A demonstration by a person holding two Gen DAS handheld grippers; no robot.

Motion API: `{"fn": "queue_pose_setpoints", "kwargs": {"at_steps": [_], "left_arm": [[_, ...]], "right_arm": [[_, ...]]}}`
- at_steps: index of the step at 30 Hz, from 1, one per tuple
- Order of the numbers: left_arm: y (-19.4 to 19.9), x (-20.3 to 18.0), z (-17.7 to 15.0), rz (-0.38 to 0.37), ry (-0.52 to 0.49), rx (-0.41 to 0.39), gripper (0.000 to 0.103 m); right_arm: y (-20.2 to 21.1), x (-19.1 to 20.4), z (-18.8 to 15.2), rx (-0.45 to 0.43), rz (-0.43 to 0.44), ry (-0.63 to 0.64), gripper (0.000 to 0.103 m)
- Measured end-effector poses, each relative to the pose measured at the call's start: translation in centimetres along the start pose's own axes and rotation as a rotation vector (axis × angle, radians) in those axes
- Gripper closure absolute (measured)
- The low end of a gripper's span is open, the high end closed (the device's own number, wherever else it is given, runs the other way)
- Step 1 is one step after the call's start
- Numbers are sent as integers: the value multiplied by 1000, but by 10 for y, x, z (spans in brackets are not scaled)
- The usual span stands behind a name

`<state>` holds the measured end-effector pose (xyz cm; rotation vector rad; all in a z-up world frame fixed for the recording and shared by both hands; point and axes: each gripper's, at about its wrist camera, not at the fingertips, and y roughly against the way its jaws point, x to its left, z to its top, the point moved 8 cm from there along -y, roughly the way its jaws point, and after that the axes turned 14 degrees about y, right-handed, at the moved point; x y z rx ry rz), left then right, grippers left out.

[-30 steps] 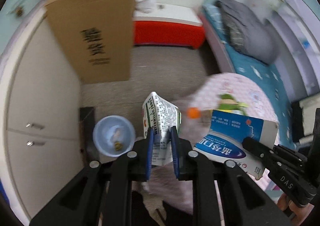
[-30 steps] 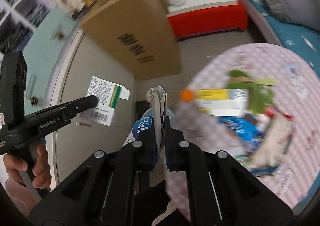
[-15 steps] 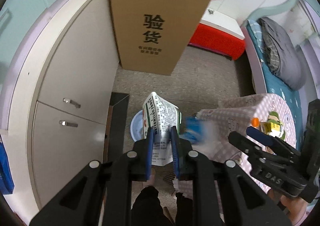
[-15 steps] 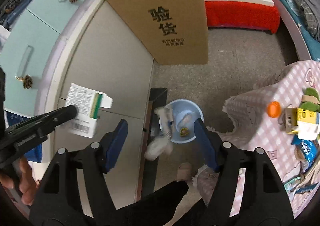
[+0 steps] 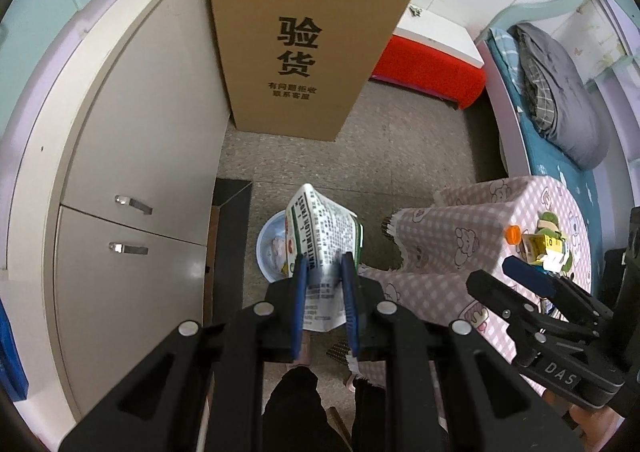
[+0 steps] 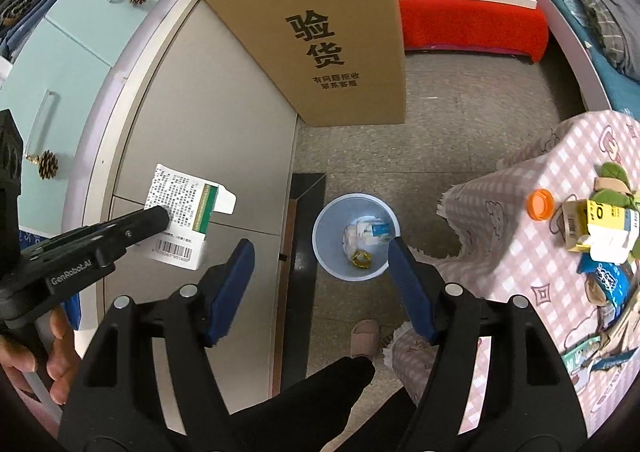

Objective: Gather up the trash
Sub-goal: 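Carry both items to the wastebasket and release them inside, then grasp the yellow-and-white carton with the left gripper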

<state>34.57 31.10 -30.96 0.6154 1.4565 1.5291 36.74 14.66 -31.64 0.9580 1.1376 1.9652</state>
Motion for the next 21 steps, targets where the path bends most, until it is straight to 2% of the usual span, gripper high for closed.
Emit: {"fn": "queue_pose_setpoints", "kwargs": {"at_steps": [14, 15, 16, 18, 19, 21], "left_arm": [[-15, -31, 8, 14, -70, 30, 83], [-17, -33, 8, 21, -74, 37, 76], [-19, -34, 8, 37, -76, 45, 53], [-21, -33, 11, 77, -61, 20, 30], [-20, -33, 12, 80, -54, 9, 30], [-24, -37, 10, 75, -56, 36, 30]], "right_arm": [[31, -25, -4, -76, -31, -77, 33], [33, -28, -4, -83, -34, -82, 33], [36, -31, -5, -88, -37, -88, 33], [39, -37, -7, -91, -39, -97, 33], [40, -40, -9, -93, -42, -103, 33], [43, -47, -13, -94, -45, -118, 33]]}}
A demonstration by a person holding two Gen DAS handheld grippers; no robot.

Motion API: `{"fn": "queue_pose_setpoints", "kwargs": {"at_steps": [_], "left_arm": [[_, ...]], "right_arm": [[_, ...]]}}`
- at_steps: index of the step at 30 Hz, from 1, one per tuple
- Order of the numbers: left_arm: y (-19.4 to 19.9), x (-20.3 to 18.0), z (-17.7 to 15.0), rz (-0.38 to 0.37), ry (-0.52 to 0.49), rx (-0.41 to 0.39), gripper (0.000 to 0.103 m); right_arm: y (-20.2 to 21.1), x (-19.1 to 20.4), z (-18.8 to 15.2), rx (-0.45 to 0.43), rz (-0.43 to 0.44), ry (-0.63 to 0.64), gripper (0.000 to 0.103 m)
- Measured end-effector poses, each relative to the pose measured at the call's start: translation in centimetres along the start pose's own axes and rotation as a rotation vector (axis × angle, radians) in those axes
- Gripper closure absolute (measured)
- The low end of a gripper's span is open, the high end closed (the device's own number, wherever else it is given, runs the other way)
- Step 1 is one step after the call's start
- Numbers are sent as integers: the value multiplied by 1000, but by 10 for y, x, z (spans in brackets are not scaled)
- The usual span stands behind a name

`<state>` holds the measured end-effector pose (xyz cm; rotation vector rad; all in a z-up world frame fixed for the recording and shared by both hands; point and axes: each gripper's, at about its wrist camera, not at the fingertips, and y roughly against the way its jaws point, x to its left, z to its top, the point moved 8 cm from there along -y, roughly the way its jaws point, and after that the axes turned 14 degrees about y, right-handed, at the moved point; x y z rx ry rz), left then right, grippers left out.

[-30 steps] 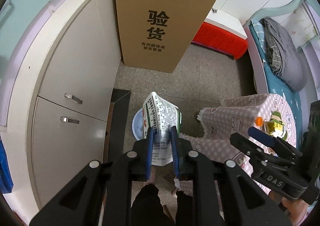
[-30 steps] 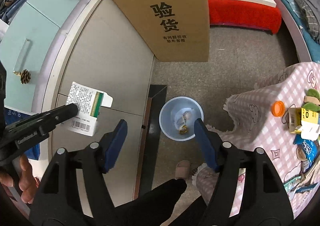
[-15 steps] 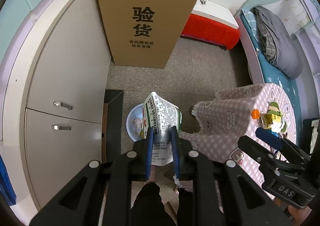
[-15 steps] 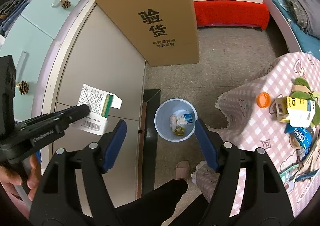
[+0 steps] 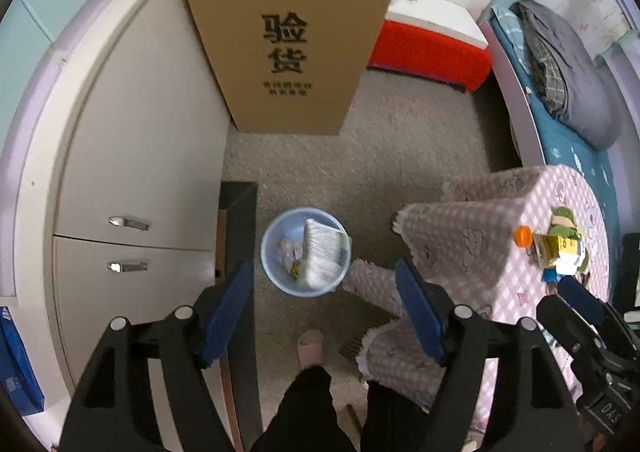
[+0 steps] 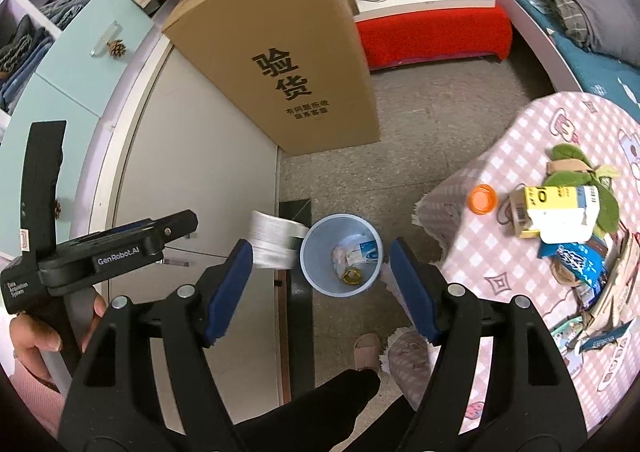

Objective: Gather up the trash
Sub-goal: 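Grasp the yellow-and-white carton with the left gripper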

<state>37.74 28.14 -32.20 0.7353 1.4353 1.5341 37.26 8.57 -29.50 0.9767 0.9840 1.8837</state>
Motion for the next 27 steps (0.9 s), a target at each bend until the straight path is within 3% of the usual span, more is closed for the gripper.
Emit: {"fn": "queue_pose_setpoints", "kwargs": {"at_steps": [7, 16, 23, 27], "left_arm": [[3, -32, -12, -17, -42, 4, 28], [-2, -126, -48, -57, -257, 19, 26], [-25, -214, -90, -211, -333, 109, 25], [-47, -249, -106, -251, -347, 135, 25]], "right_arm": [[12, -30, -13, -6, -13, -47, 33], [50, -107, -39, -52, -67, -170, 32], [88, -191, -80, -71, -138, -301, 31], [105, -227, -99, -69, -157, -350, 31]]}}
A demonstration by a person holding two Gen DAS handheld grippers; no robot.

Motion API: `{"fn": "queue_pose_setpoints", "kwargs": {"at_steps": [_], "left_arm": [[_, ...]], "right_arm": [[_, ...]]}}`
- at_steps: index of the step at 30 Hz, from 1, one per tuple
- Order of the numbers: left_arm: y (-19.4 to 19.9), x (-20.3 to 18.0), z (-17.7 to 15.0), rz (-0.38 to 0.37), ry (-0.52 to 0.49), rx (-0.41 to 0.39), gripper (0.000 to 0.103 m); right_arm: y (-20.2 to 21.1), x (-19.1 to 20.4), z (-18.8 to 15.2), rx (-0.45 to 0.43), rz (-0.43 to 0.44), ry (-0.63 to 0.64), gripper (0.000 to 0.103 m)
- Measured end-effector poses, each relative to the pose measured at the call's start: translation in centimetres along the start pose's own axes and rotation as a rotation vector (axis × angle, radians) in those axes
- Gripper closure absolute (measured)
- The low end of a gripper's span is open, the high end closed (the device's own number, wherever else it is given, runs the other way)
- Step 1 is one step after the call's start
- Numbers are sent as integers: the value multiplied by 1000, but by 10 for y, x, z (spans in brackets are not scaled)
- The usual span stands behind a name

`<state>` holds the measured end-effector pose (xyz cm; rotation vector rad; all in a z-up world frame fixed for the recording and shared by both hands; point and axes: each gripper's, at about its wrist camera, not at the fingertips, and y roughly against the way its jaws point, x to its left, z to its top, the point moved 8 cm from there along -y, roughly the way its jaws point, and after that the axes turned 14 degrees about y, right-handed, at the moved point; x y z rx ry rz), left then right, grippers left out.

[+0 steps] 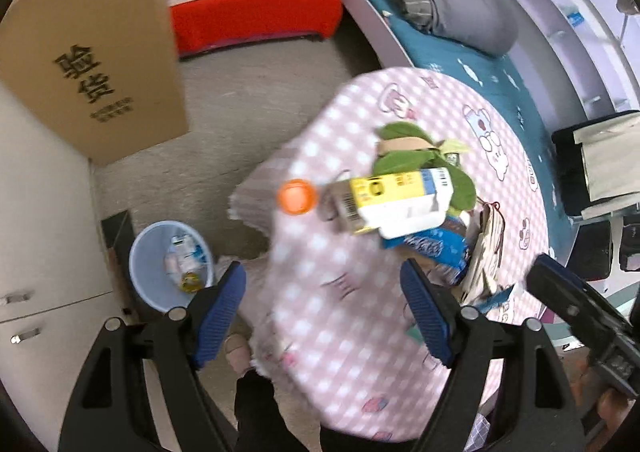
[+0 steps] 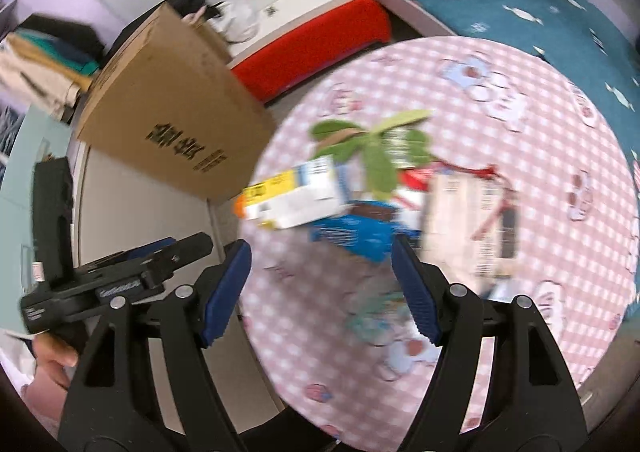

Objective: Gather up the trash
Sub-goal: 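Grasp the yellow-and-white carton with the left gripper, then drop the carton into the wastebasket while the right grasps the orange cap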

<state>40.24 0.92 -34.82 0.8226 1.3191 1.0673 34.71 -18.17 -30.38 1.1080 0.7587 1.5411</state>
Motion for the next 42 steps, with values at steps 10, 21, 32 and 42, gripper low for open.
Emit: {"fn": "queue_pose_setpoints", "kwargs": {"at_steps": [10, 21, 32, 42], "left_arm": [[-52, -34, 24, -86, 58, -6, 26], [-66, -73, 27, -234, 99, 44, 71], [1, -102, 15, -329, 49, -71, 101], [72, 36, 19, -173, 237, -224, 101]], "right_arm": [[2, -64, -7, 33, -13, -43, 31], [-12, -77, 9, 50, 18, -9, 31], [-10, -45, 32, 18, 22, 86, 31], [-79, 77, 30, 89, 102, 351, 32]]}}
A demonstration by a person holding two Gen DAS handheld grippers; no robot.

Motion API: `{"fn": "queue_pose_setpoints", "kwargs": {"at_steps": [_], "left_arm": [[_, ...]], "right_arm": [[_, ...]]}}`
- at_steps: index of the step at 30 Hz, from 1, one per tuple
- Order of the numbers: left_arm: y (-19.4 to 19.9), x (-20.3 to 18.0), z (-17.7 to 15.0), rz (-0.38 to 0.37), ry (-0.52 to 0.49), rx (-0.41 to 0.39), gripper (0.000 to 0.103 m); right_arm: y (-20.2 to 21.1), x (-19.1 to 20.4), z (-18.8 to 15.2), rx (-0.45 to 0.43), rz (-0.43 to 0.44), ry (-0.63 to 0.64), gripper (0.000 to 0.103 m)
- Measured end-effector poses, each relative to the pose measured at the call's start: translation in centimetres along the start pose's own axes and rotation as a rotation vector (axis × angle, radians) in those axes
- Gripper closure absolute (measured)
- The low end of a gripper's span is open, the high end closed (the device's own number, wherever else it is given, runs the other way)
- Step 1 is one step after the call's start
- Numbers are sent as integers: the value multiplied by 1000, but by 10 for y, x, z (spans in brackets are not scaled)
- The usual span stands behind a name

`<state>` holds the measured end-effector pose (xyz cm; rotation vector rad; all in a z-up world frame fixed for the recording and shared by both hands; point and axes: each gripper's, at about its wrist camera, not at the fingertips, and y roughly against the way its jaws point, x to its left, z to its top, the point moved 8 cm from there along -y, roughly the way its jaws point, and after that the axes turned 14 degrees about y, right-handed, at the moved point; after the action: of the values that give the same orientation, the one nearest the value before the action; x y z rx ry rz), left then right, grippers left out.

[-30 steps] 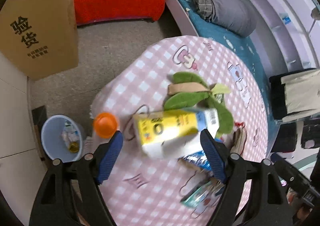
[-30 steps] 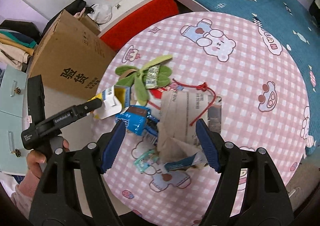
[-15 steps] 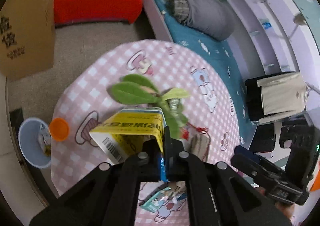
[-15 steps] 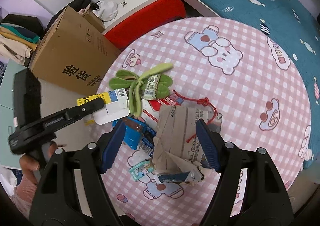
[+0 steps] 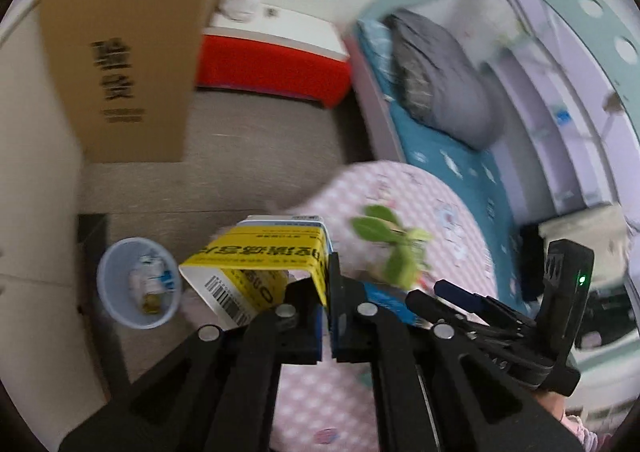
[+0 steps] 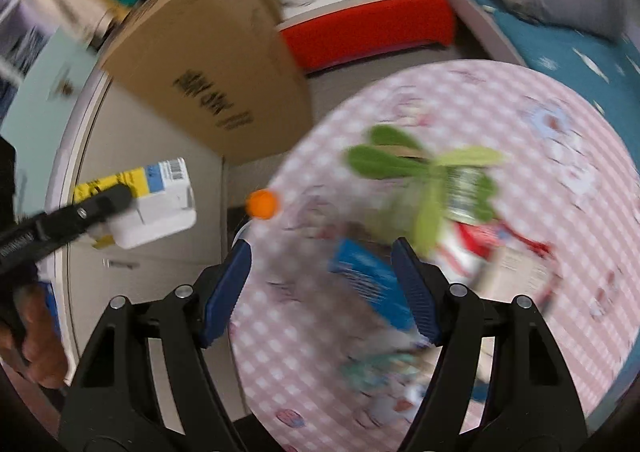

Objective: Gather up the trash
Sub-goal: 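Drop the carton into the wastebasket while the right grasps the orange cap, then release the orange cap from the right gripper into the wastebasket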

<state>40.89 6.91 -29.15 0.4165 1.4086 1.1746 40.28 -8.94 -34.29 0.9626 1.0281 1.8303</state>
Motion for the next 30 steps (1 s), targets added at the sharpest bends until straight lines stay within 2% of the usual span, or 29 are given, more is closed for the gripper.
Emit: {"fn": "queue_pose_setpoints", "kwargs": {"at_steps": [5, 10, 13, 14, 18, 22, 30], "left_arm": [[17, 51, 14, 91, 37, -32, 101], [21, 92, 28, 161, 64, -34, 101], [20, 113, 33, 198, 76, -26, 101], [19, 118, 36, 205, 80, -21, 101], [15, 135, 39, 223, 83, 1, 101], [5, 152, 41, 238, 100, 45, 100], [-2, 184, 43, 278, 140, 129, 99]], "right_arm": [[-51, 34, 17, 50, -24, 107, 38], [-86, 36, 25, 91, -68, 107, 42], [-101, 32, 26, 114, -96, 110, 51], [-105, 32, 27, 122, -103, 113, 58], [-107, 31, 30, 113, -142, 130, 74], [-98, 33, 29, 108, -135, 101, 74], [-75, 110, 43, 41, -8, 128, 74]]}}
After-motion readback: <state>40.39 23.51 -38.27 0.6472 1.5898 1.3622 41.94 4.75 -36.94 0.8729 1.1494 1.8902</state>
